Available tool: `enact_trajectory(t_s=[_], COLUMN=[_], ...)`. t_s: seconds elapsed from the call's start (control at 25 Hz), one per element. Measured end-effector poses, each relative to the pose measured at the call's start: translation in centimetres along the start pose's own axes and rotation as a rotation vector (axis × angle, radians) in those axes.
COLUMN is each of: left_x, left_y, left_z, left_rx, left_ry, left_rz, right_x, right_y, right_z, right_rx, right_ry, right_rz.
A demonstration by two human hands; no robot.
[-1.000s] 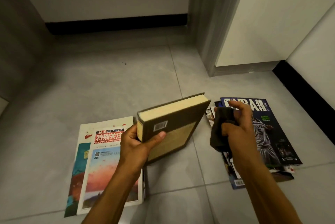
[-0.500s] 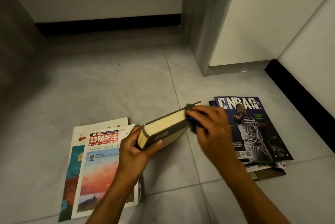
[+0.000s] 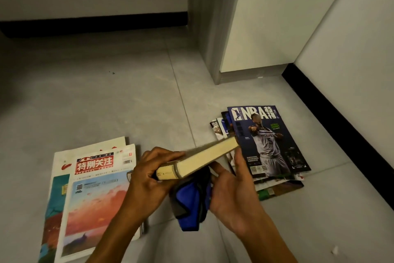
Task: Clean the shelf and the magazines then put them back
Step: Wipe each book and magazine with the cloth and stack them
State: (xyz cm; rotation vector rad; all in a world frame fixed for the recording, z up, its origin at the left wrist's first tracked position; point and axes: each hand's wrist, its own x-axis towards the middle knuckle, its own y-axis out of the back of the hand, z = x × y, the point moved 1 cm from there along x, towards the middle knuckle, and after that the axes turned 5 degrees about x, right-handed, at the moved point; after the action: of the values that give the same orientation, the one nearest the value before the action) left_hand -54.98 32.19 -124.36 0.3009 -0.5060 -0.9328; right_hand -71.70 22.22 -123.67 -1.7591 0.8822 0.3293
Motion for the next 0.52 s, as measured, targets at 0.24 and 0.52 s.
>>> enact_trajectory(t_s=[0.24, 0.52], left_x=[-1.1, -0.8], left_y=[-4.4, -3.6], left_z=[0.0, 0.1], left_rx=[0.423, 0.336], left_ry=[-0.278, -0.07], left_rz=[-0.318, -0.174], right_x=[0.3, -1.2], right_y=[3.7, 5.3], right_z=[0.5, -3.7], right_rx=[-0.141, -0.026], right_ry=[0.126, 0.331], right_rz=[0.277, 0.288])
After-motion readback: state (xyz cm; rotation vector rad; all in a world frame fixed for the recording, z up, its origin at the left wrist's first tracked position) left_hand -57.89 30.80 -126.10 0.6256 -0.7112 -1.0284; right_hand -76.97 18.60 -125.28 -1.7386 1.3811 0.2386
